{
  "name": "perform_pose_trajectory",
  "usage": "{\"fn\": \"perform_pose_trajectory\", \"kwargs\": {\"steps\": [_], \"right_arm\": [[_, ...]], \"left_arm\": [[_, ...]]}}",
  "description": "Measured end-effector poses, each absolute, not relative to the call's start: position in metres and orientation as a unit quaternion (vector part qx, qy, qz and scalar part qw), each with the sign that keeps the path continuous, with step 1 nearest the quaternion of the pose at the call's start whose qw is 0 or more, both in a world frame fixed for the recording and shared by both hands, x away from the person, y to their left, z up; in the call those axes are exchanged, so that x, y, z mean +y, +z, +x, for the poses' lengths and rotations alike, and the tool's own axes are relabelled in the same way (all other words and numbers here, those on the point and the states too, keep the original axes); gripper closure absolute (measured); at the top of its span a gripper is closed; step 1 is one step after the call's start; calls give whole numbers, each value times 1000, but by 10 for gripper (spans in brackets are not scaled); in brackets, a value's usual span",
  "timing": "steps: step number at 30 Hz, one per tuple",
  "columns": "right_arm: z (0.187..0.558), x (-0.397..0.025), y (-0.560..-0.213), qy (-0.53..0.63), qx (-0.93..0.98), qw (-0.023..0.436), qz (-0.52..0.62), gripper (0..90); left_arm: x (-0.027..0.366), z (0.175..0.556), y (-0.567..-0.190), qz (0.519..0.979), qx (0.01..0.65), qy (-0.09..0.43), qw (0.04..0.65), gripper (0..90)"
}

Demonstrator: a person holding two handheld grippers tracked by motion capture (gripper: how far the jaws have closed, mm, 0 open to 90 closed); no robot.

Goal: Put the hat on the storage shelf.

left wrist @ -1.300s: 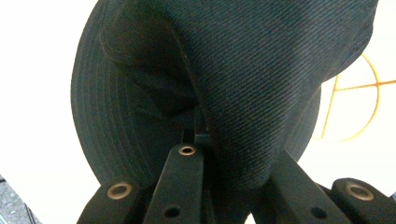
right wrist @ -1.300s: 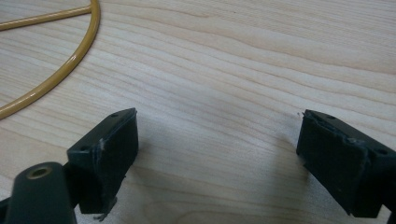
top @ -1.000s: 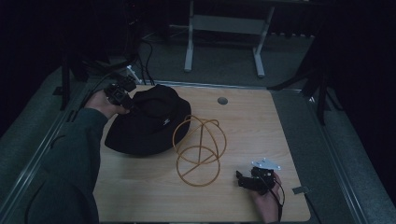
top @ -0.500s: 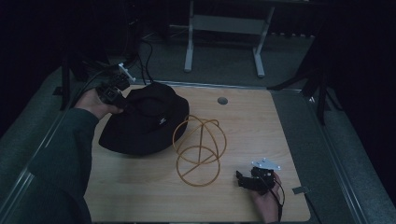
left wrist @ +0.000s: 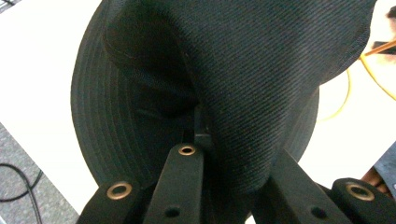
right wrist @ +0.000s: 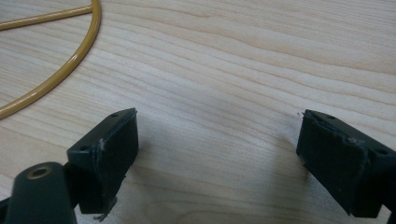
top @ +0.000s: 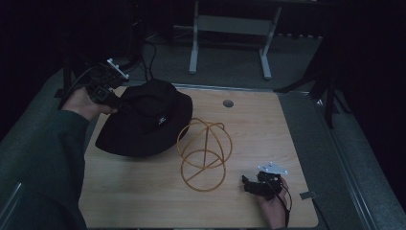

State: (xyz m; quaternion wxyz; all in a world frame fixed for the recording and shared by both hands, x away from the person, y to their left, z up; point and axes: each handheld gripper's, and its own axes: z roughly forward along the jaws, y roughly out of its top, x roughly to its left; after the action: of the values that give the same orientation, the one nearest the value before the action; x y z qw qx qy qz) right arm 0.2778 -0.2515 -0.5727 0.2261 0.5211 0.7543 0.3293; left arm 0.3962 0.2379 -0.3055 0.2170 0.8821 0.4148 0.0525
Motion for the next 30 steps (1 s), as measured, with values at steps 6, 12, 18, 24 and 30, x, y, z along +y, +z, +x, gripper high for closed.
{"fn": "perform_pose_trajectory", "kwargs": {"steps": [6,12,18,24,30], "right_arm": [[278,-251,-573,329,755,226,521,126],[278,-251,-573,329,755,226,521,126],[278,-251,-573,329,755,226,520,126],[278,-252,-573,329,755,227,520,126],[278,-251,-573,329,755,226,520,126]], "left_arm": [[242,392,-298,881,410,56,230,865],[250,385,-290,880,405,58,241,865],[258,380,-283,876,405,63,255,865],[264,375,-280,874,400,60,269,865],[268,371,-276,873,396,61,278,865]]}}
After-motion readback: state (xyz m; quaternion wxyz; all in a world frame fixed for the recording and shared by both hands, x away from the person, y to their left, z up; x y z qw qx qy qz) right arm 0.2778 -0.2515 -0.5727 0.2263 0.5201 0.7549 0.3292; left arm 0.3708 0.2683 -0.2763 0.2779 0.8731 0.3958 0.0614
